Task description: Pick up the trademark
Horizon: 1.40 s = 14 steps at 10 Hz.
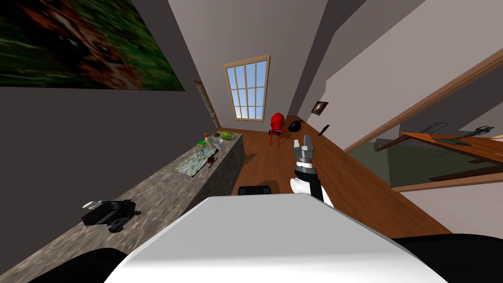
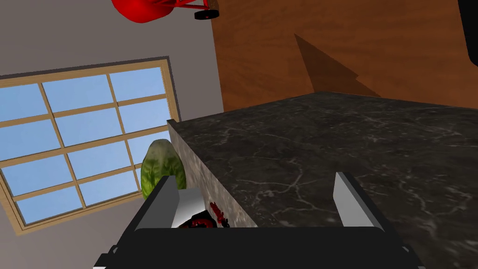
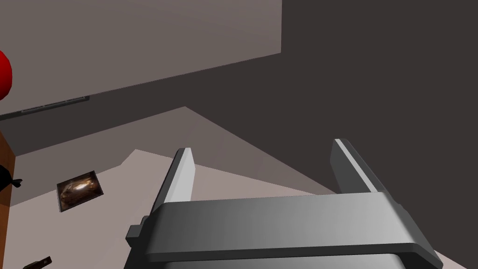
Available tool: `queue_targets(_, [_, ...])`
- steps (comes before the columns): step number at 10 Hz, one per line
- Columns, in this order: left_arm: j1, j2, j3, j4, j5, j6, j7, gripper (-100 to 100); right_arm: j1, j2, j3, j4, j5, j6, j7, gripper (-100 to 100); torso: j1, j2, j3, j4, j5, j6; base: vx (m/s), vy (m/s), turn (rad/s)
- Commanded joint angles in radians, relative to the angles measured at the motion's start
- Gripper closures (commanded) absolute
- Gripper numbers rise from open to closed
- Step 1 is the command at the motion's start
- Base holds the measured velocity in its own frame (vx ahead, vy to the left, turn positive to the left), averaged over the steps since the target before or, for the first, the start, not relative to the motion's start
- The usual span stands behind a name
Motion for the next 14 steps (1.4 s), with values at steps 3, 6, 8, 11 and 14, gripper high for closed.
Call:
queue_targets(3, [0.041,0.102,0.0,0.054,0.064,-0.046,-0.015,-100,0.0,0.0,0.0,0.0,0.0,0.0,0.0,0,0.001,0.0,0.0,0.0,0.0,0.0,0.119,0.008,-0.028])
queue_targets(6, [0.068,0.189,0.005,0.095,0.109,-0.086,-0.027,-100,0.0,0.0,0.0,0.0,0.0,0.0,0.0,0,0.001,-0.004,-0.002,-0.001,0.0,0.0,0.158,0.015,-0.026])
queue_targets(8, [0.079,0.239,0.009,0.113,0.13,-0.106,-0.033,-100,0.0,0.0,0.0,0.0,0.0,0.0,0.0,0,0.001,-0.003,-0.002,-0.001,0.001,0.0,0.122,0.008,-0.02])
queue_targets(11, [0.103,0.333,0.024,0.161,0.183,-0.161,-0.049,-100,0.0,0.0,0.0,0.0,0.0,0.0,0.0,0,0.003,-0.006,-0.004,-0.001,0.001,0.0,0.193,0.045,-0.033])
queue_targets(14, [0.115,0.407,0.037,0.194,0.221,-0.206,-0.06,-100,0.0,0.0,0.0,0.0,0.0,0.0,0.0,0,0.003,-0.009,-0.006,-0.002,0.001,0.0,0.219,0.037,-0.014])
